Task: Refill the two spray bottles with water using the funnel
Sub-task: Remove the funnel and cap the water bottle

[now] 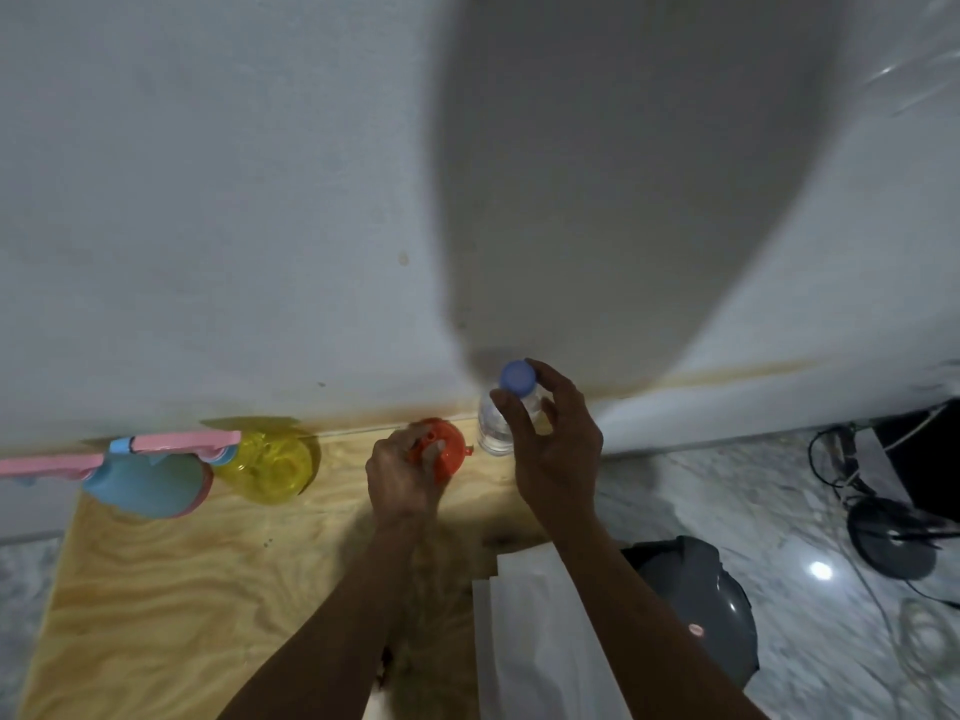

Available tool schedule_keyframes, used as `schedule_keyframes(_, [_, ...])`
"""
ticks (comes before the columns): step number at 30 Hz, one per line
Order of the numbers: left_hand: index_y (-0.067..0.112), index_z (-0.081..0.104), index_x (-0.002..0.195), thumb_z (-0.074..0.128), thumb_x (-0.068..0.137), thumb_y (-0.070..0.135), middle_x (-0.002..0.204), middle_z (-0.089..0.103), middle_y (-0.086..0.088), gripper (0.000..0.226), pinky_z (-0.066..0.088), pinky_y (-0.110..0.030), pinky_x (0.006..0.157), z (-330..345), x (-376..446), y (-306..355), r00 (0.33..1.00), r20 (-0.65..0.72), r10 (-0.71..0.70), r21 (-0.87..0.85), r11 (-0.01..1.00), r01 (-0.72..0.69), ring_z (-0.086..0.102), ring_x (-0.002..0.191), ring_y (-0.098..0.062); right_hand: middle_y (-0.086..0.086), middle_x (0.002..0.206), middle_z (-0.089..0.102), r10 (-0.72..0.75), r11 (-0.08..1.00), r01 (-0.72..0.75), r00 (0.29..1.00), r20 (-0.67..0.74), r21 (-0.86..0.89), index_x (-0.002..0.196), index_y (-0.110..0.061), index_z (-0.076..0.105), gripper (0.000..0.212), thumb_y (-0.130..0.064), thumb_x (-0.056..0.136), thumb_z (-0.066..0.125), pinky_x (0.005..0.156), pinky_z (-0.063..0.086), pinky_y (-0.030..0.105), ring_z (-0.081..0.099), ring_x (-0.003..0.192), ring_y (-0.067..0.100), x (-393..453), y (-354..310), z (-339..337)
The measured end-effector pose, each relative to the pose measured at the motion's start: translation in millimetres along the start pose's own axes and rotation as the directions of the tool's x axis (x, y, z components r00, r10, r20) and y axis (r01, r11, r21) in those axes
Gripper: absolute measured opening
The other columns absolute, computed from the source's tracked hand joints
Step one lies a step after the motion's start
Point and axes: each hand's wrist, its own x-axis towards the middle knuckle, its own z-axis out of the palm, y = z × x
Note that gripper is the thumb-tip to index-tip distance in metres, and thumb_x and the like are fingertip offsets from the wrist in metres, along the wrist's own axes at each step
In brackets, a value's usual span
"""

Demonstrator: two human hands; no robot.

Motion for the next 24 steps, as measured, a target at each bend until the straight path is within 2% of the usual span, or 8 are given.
schedule_keyframes(2, [0.008,0.076,0.112,0.078,0.085,0.018,0.113,0.074,-0.015,0.028,0.041,-0.027,0.087,3,1,-4,1.000,0.014,-0.008,0.023,1.000,0.008,0.066,0.106,-0.035,-0.019,0.116,0.066,-0.006,1.000,0.006,1.000,-0.003,0.000,0.121,-0.034,0.061,0.040,-0.040,0.084,0.075,0.092,0.043,0.014,0.061,0.111,0.005,0,-1,0])
schedule_keyframes(5, [0.011,0.075,0.116,0.078,0.086,0.021,0.116,0.074,-0.012,0.032,0.039,-0.025,0.088,5,2,-7,0.999,0.036,-0.021,0.041,0.999,0.019,0.065,0.109,-0.033,-0.024,0.113,0.064,-0.023,1.000,0.023,1.000,-0.008,-0.006,0.116,-0.045,0.056,0.040,-0.037,0.084,0.077,0.090,0.043,0.009,0.061,0.108,0.002,1,-3,0])
schedule_keyframes(8, [0.012,0.074,0.118,0.078,0.085,0.023,0.117,0.073,-0.012,0.035,0.046,-0.034,0.095,6,3,-9,0.998,0.046,-0.033,0.033,0.999,0.031,0.064,0.111,-0.034,-0.028,0.110,0.063,-0.028,1.000,0.028,1.000,-0.013,-0.010,0.115,-0.044,0.057,0.040,-0.033,0.083,0.079,0.088,0.042,0.007,0.061,0.105,-0.002,1,-3,0])
schedule_keyframes(10, [0.012,0.073,0.118,0.078,0.085,0.023,0.117,0.073,-0.013,0.035,0.048,-0.038,0.096,6,3,-8,0.998,0.043,-0.038,0.044,0.998,0.036,0.064,0.111,-0.034,-0.028,0.110,0.063,-0.025,1.000,0.025,1.000,-0.015,-0.013,0.116,-0.042,0.058,0.041,-0.035,0.082,0.080,0.089,0.044,0.010,0.061,0.106,0.000,2,-3,-1])
schedule_keyframes(13, [0.014,0.072,0.120,0.079,0.084,0.023,0.119,0.073,-0.011,0.037,0.049,-0.037,0.096,6,3,-8,0.997,0.048,-0.066,0.024,0.998,0.064,0.064,0.112,-0.032,-0.023,0.114,0.064,-0.047,0.998,0.047,0.999,-0.006,-0.032,0.118,-0.041,0.058,0.042,-0.041,0.081,0.079,0.094,0.052,0.028,0.062,0.109,0.007,2,-2,-2])
schedule_keyframes(16, [0.017,0.071,0.123,0.080,0.083,0.023,0.118,0.073,-0.008,0.042,0.049,-0.031,0.095,2,0,-10,0.997,0.072,-0.039,0.033,0.999,0.037,0.065,0.111,-0.027,-0.016,0.123,0.065,-0.055,0.996,0.056,0.998,0.015,-0.065,0.125,-0.038,0.057,0.051,-0.052,0.079,0.074,0.096,0.052,0.043,0.061,0.114,0.009,1,-1,-5])
schedule_keyframes(20, [0.015,0.071,0.120,0.081,0.081,0.018,0.111,0.074,-0.006,0.041,0.042,-0.021,0.088,-12,-10,-9,0.997,0.060,-0.039,-0.041,0.998,0.041,0.062,0.099,-0.017,-0.011,0.130,0.064,-0.021,0.998,0.024,0.999,0.042,-0.064,0.133,-0.028,0.057,0.064,-0.048,0.077,0.080,0.099,0.052,0.041,0.059,0.118,0.005,-3,-4,-16])
schedule_keyframes(24, [0.009,0.071,0.118,0.079,0.083,0.021,0.106,0.072,-0.006,0.038,0.049,-0.022,0.082,-31,-34,-8,1.000,0.004,-0.006,-0.073,0.997,0.006,0.067,0.100,-0.023,-0.009,0.128,0.064,0.010,0.998,-0.009,1.000,0.019,-0.061,0.131,-0.022,0.059,0.062,-0.042,0.078,0.083,0.099,0.053,0.039,0.060,0.116,0.004,-20,-4,-30])
